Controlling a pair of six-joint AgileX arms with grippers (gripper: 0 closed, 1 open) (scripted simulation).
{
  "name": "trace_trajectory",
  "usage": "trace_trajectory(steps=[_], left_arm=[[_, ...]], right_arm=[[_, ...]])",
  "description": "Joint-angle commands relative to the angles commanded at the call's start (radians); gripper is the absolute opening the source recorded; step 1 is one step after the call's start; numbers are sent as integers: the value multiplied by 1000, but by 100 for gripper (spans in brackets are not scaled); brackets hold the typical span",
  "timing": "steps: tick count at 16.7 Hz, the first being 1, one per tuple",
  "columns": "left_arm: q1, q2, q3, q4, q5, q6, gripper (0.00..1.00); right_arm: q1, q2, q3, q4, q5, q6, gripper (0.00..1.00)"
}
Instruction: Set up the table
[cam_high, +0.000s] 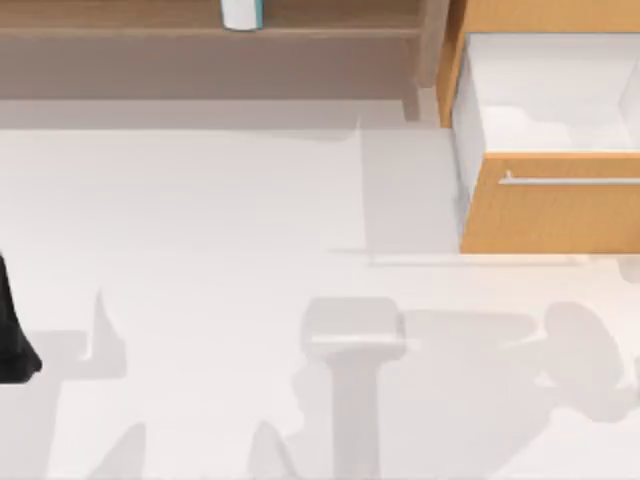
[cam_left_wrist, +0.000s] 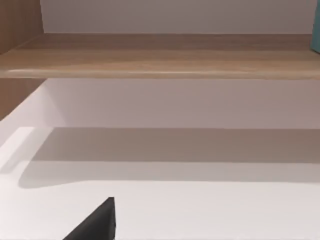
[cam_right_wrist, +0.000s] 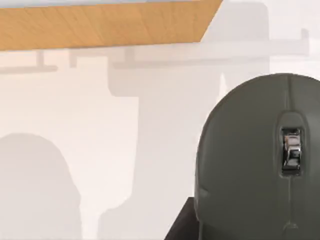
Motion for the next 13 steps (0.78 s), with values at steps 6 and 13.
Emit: trace_trajectory(steps=[6,13], left_arm=[[0,0,0,0,0,0,100],[0,0,0,0,0,0,100]], right_arm=[[-61,-185,-370,-3,-12,-88,0],[-83,-257,-566,-13,-21,-130,0]])
